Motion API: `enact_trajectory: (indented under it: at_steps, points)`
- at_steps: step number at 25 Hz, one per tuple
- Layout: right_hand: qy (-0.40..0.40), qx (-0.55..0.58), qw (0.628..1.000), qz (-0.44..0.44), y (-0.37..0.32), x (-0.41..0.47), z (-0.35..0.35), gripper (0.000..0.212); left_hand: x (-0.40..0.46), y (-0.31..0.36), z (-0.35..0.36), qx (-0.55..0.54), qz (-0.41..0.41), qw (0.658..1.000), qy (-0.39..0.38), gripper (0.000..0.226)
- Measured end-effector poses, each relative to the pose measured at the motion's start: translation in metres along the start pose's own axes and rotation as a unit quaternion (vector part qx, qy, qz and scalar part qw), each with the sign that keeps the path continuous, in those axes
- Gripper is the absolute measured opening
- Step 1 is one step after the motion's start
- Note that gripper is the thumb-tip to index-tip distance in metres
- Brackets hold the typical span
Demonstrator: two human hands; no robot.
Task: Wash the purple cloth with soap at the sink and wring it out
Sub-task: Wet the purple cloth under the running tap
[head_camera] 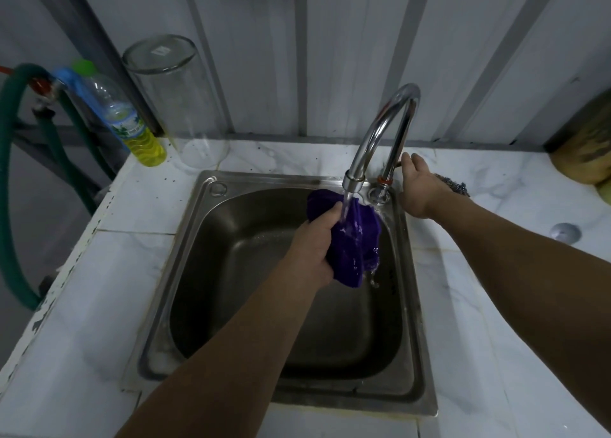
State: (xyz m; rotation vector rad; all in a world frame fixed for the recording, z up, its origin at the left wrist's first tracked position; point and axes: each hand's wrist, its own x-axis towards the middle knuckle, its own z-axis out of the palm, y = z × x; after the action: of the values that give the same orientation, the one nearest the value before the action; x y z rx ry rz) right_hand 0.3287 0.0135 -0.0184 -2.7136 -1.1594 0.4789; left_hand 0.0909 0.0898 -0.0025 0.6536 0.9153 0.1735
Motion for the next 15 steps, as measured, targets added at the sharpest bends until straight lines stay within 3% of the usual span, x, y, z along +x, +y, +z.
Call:
enact_trajectory:
  at_steps: [3,9,15]
  points:
    - [0.011,0.052,0.998,0.02,-0.005,0.001,0.0,0.086,0.003,0.0,0.003,0.001,0.001,1.0,0.013,0.047]
    - [0.045,0.129,0.989,0.065,-0.017,0.001,-0.007,0.039,0.007,-0.003,0.001,-0.032,0.006,0.999,0.016,0.04]
    - [0.047,0.221,0.969,0.096,-0.028,-0.004,-0.011,0.034,0.003,-0.005,-0.007,-0.033,0.01,0.999,0.008,0.035]
